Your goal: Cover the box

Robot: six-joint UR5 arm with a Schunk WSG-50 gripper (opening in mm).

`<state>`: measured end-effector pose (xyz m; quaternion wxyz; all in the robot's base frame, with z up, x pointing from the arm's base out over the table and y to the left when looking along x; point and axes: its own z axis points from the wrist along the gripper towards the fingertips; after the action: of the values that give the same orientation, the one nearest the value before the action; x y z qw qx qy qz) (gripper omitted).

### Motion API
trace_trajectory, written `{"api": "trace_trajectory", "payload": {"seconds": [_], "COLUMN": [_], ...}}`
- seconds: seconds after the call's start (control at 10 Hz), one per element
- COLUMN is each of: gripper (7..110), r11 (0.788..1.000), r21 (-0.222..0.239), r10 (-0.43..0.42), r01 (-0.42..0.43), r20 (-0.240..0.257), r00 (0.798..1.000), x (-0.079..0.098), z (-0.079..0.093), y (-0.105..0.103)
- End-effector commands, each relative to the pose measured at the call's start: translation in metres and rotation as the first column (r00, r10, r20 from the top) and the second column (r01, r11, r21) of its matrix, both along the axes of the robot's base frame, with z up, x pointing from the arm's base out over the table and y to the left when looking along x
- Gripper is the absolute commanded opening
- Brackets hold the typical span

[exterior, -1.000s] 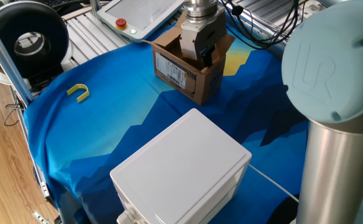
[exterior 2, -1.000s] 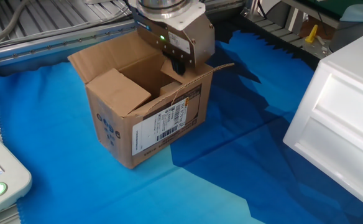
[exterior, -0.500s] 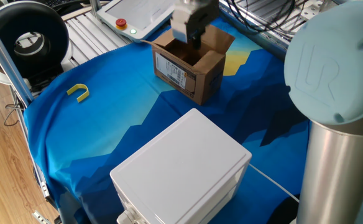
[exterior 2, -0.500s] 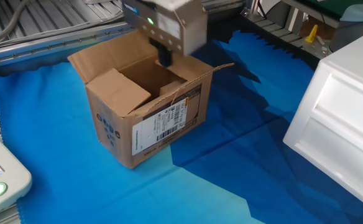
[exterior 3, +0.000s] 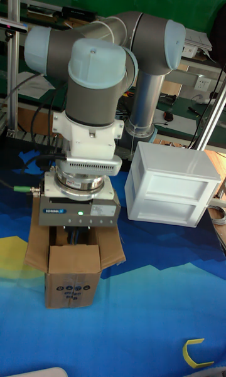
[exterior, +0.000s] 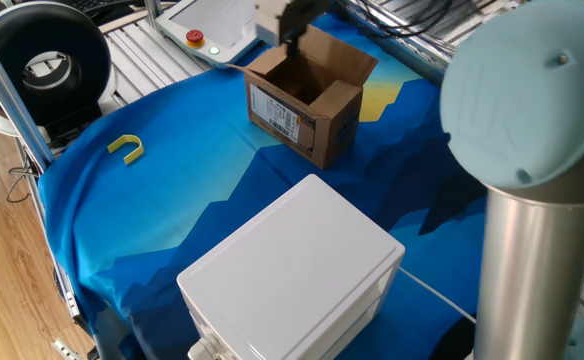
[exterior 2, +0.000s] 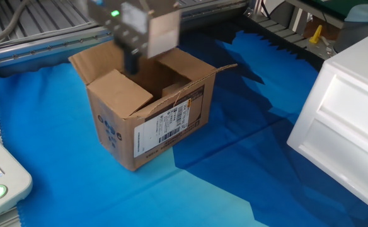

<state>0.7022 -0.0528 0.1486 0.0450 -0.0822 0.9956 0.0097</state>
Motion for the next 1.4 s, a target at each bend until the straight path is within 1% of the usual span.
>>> {"api": "trace_trajectory", "payload": {"seconds": [0.0, 0.2, 0.4, 0.5, 0.6, 0.7, 0.8, 0.9, 1.0, 1.1, 1.2, 1.3], "gripper": [7, 7, 7, 7, 7, 7, 7, 7, 7, 7, 7, 7], "r11": [0.999, 1.000, 1.000, 1.000, 0.999, 0.998, 0.999, 0.999, 1.000, 1.000, 0.999, 1.000], "r21": [0.026, 0.022, 0.008, 0.006, 0.007, 0.027, -0.002, -0.019, 0.001, 0.016, 0.018, 0.009], "r10": [-0.023, -0.007, 0.012, 0.025, 0.044, 0.060, 0.049, 0.029, 0.024, 0.026, 0.028, 0.029], "r01": [0.021, 0.006, -0.013, -0.025, -0.044, -0.060, -0.050, -0.030, -0.024, -0.025, -0.027, -0.029], "r20": [0.065, 0.057, 0.045, 0.032, 0.009, -0.018, -0.048, -0.059, -0.063, -0.063, -0.068, -0.069], "r00": [0.998, 0.998, 0.999, 0.999, 0.999, 0.998, 0.998, 0.998, 0.998, 0.998, 0.997, 0.997], "x": [0.035, 0.037, 0.037, 0.034, 0.027, 0.019, 0.012, 0.010, 0.010, 0.009, 0.007, 0.007], "z": [-0.005, -0.016, -0.036, -0.043, -0.043, -0.036, -0.020, -0.010, -0.009, -0.011, -0.011, -0.013], "y": [0.016, 0.007, -0.002, -0.003, -0.004, 0.000, 0.000, 0.005, 0.014, 0.016, 0.013, 0.009]}}
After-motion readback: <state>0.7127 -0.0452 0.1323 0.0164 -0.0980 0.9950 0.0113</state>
